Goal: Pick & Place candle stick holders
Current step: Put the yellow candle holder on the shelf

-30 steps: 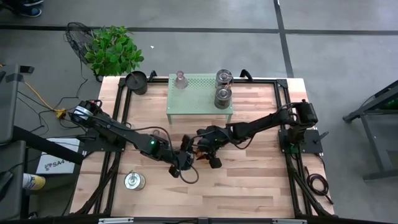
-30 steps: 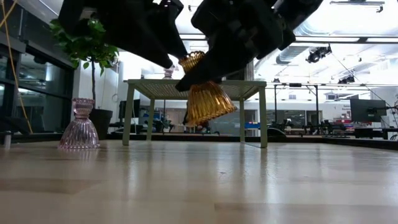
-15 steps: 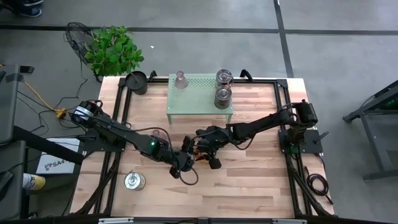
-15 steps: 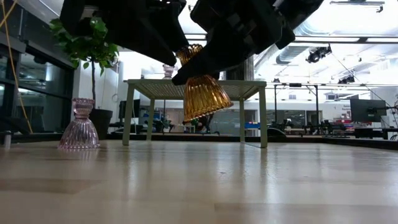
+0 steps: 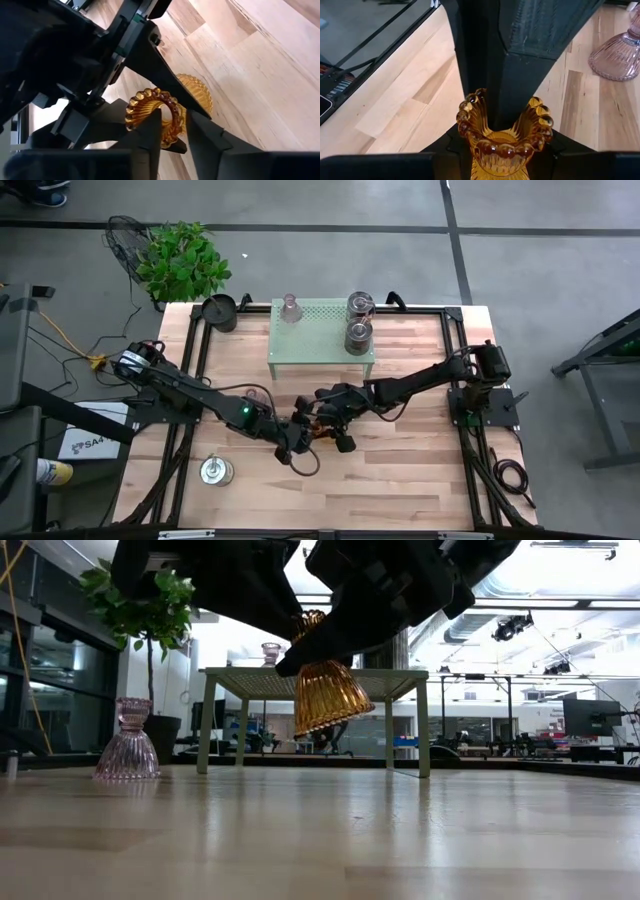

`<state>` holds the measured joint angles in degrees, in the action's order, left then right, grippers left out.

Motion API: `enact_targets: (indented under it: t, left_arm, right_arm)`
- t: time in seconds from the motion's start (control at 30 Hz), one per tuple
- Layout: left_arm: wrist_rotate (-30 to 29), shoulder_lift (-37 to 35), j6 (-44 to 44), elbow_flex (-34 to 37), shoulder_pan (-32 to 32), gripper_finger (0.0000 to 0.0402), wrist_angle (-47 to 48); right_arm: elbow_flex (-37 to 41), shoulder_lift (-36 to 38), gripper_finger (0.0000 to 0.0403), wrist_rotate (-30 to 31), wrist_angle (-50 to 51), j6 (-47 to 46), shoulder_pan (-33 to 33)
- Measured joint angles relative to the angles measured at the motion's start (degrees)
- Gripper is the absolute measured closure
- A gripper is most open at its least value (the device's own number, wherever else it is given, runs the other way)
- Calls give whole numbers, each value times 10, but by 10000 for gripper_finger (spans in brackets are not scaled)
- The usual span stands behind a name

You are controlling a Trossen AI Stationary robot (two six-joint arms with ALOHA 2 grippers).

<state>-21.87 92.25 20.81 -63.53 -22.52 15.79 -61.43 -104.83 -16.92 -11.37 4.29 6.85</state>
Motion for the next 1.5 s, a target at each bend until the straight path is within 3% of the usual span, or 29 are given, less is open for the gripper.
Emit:
enact_targets:
  t: [0.37, 0.97, 1.5]
  left_arm:
    - [2, 0, 6, 0, 0, 382, 0]
    - [18, 0, 9, 2, 0, 389, -8]
    - [-30, 1, -4, 2, 0, 390, 16]
  right_arm:
    - [0, 0, 281, -4, 1, -4, 0]
    - [0, 0, 247, -3, 3, 5, 1]
    - [-1, 50, 224, 31, 142, 12, -1]
